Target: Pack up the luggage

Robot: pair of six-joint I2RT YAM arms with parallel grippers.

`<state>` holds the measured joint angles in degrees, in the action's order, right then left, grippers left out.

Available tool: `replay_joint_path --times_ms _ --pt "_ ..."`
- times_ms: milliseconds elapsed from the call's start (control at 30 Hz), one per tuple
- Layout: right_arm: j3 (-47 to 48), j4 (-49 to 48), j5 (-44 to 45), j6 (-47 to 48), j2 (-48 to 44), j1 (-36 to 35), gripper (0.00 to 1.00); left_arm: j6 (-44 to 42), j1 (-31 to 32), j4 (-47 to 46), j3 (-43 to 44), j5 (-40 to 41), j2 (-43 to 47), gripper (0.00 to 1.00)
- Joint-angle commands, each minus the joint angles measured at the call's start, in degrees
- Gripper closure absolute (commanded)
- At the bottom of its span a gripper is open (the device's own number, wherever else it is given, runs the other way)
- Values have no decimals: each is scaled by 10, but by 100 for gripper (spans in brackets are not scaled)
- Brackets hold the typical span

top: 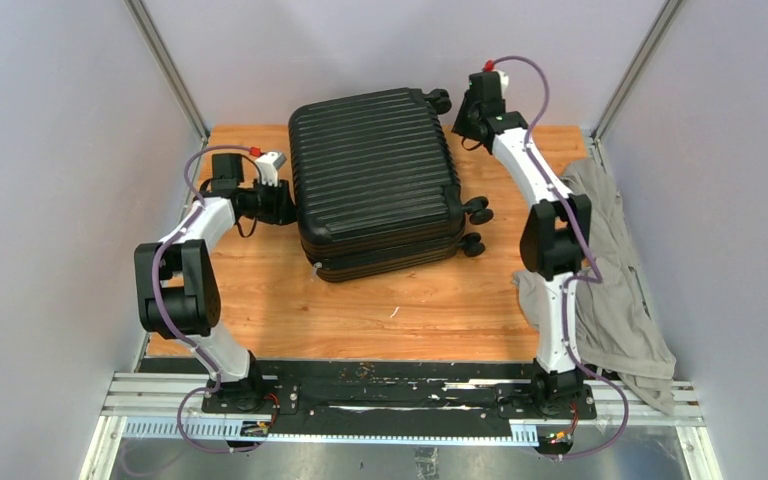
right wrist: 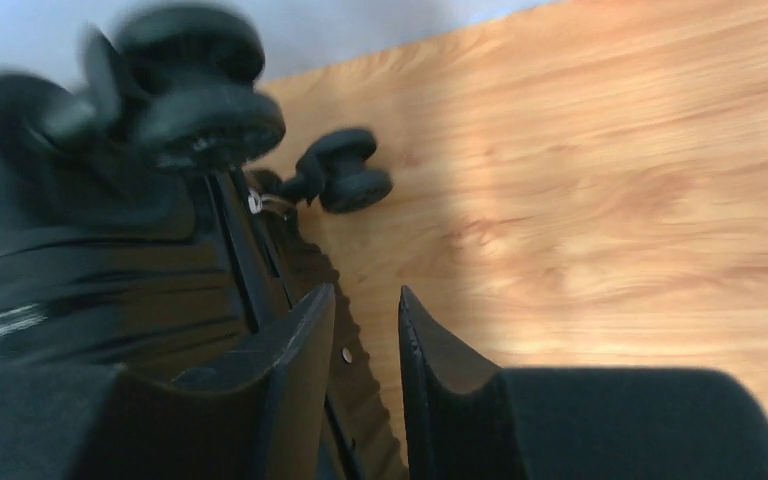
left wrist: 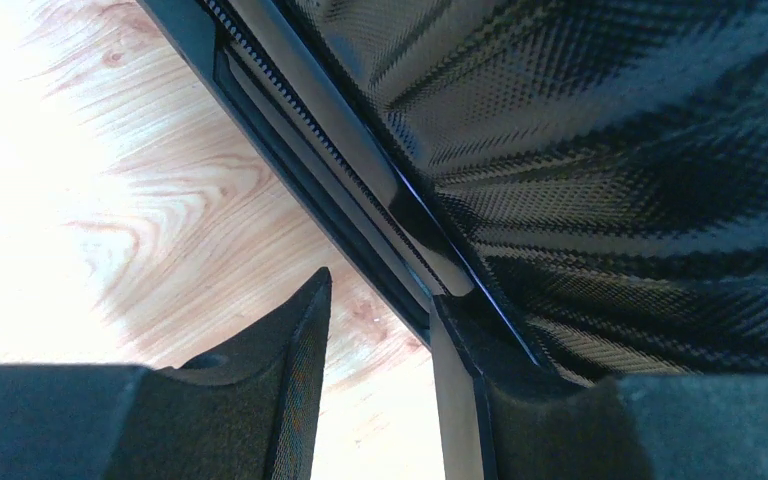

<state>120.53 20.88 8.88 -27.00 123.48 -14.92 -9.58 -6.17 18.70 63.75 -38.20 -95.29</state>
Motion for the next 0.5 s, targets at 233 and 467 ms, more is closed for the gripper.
replay_joint_path --times_ms 233,467 --pt "166 22 -345 -25 157 -39 68 -37 77 28 -31 -41 24 67" --pt "206 -39 -513 -37 181 -76 66 -92 127 73 -64 -74 66 69"
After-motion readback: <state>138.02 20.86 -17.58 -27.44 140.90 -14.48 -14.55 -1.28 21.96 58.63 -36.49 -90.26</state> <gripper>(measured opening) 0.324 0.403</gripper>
